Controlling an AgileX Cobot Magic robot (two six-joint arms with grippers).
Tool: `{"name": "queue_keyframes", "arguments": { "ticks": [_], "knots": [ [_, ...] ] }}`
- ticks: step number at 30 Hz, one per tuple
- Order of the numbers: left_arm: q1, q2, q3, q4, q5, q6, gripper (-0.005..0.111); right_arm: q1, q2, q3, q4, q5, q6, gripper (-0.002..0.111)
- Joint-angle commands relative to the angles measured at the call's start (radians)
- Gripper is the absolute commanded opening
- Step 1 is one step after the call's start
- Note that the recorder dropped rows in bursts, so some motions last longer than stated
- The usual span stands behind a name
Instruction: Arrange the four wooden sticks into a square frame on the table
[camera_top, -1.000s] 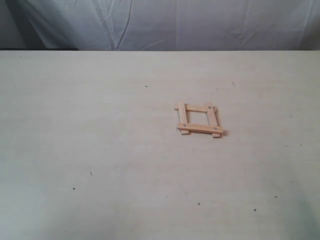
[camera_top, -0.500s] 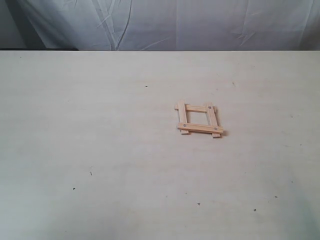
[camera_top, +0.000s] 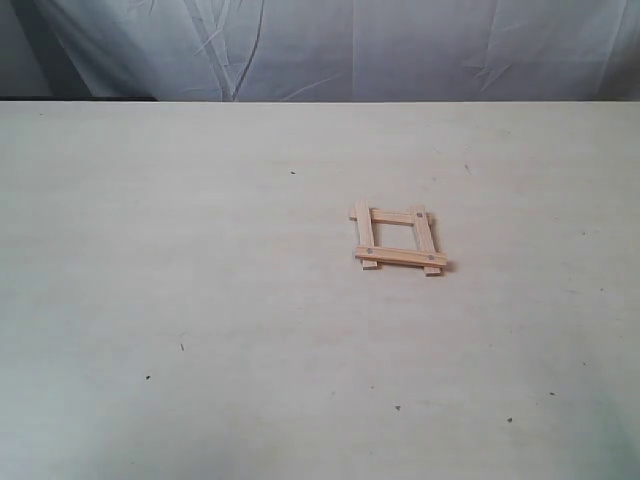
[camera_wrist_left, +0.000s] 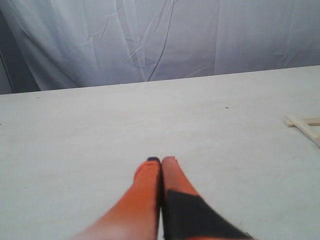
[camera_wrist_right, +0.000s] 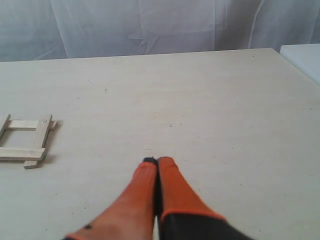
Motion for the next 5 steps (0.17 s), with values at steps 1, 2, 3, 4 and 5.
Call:
{"name": "queue_keyframes", "arguments": {
  "ticks": [1,2,3,4,5],
  "knots": [
    [-0.002,-0.007,0.005,0.002,-0.015,-0.003,0.000,-0.005,-0.006,0.002,0.003,-0.008,-0.003,0.000],
    [-0.002,-0.007,0.005,0.002,-0.015,-0.003,0.000,-0.005,-0.006,0.002,0.003,-0.008,-0.003,0.000],
    [-0.002,-0.007,0.005,0.002,-0.015,-0.003,0.000,-0.005,-0.006,0.002,0.003,-0.008,-0.003,0.000],
    [-0.002,-0.007,0.005,0.002,-0.015,-0.003,0.000,-0.005,-0.006,0.002,0.003,-0.008,-0.003,0.000],
    [-0.002,-0.007,0.005,0.002,-0.015,-0.003,0.000,-0.005,-0.006,0.002,0.003,-0.008,-0.003,0.000]
  ]
}}
